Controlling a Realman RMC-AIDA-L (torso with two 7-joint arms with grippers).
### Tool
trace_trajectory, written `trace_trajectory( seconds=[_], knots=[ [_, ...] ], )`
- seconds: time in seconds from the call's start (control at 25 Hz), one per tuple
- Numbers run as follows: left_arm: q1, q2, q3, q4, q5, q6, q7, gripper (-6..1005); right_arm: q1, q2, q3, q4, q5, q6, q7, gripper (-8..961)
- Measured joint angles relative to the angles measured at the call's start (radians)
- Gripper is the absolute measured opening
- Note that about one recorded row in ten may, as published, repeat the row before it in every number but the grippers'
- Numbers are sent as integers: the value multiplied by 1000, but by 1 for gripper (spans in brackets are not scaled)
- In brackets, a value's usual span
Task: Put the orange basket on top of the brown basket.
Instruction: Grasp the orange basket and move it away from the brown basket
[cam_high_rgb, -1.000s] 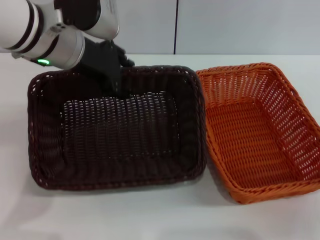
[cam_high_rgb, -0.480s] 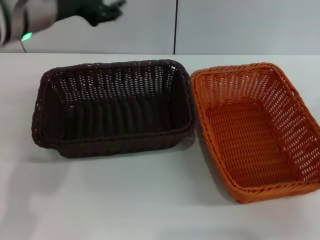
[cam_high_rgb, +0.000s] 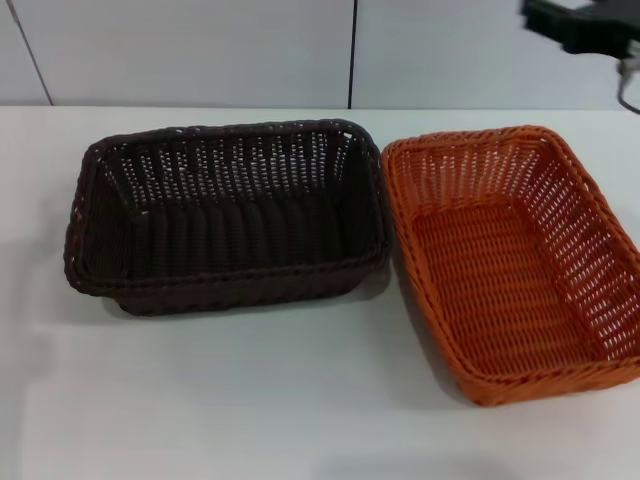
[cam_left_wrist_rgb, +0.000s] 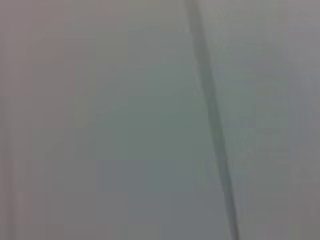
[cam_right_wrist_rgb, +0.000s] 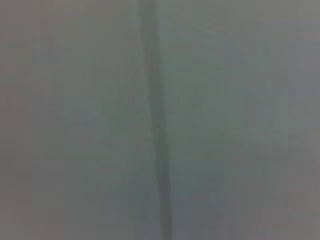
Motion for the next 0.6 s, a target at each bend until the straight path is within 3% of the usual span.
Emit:
trace_trajectory(
  seconds=[0.12,0.16,0.2,0.24,0.4,0.56,0.6],
  knots=[
    [-32,-2,8,244,-2,147,-157,775,108,13,102,-91,2,-364,-78,805],
    [-63,-5,14,393,-3,238,-240,774,196,32,185,-127,16,-645,-151,805],
    [-63,-5,14,393,-3,238,-240,774,196,32,185,-127,16,-645,-151,805],
    [-74,-7,16,455,-4,268,-281,774,241,44,230,-140,31,-795,-198,804],
    [-90,-8,29,536,-24,286,-346,772,346,81,367,-152,77,-1189,-355,804],
    [-102,-7,42,594,-42,298,-356,772,394,84,434,-159,79,-1494,-476,803],
    [-103,-7,44,603,-42,300,-356,772,394,84,434,-159,79,-1494,-476,803]
  ],
)
